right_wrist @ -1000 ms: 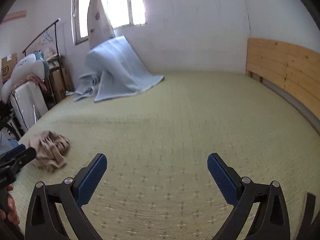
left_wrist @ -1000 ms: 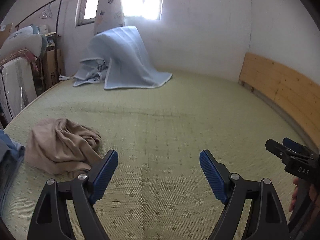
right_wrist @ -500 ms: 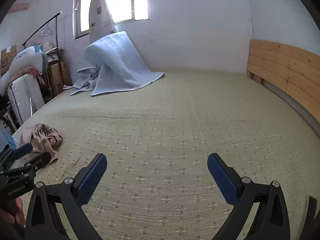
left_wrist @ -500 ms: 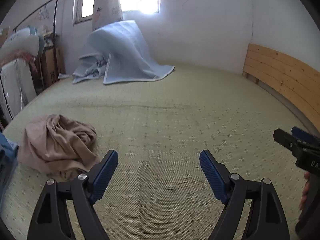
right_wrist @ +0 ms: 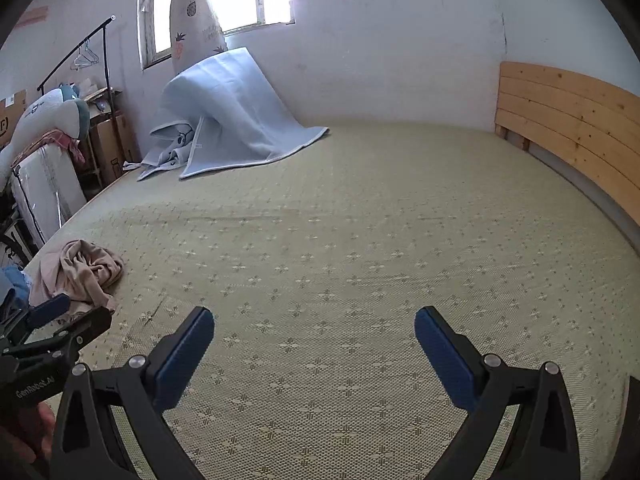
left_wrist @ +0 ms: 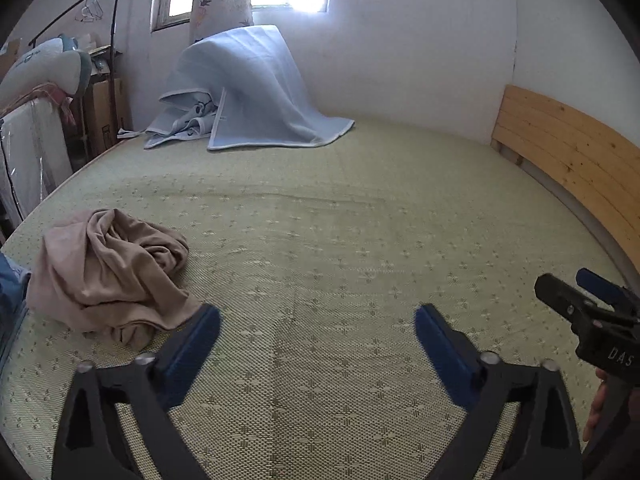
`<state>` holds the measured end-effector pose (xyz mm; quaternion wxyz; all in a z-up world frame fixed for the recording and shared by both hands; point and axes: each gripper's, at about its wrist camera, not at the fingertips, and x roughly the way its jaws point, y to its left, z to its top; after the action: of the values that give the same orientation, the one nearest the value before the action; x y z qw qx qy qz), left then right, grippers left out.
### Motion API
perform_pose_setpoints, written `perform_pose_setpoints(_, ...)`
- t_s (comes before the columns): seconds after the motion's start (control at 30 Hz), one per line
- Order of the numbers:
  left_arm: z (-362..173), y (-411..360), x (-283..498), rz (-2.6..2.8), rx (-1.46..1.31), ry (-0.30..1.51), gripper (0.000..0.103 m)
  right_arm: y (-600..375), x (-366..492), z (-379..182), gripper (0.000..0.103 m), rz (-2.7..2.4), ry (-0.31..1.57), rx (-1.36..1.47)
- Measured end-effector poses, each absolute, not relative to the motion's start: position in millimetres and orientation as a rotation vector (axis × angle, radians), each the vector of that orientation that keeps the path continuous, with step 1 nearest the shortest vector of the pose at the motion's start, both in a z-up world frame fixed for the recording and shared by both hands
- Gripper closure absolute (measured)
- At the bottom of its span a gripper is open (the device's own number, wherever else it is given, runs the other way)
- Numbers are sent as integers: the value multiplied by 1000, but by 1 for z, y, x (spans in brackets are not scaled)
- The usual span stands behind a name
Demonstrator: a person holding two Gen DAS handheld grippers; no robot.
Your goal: Fold clothes
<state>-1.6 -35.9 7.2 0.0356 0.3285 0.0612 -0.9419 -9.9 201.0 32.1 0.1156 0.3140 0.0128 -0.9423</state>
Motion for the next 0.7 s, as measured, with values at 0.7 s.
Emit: perform_pose_setpoints(0.7, 9, -41, 0, -2887, 990, 184, 0, 194, -10, 27, 0, -2773, 55, 918)
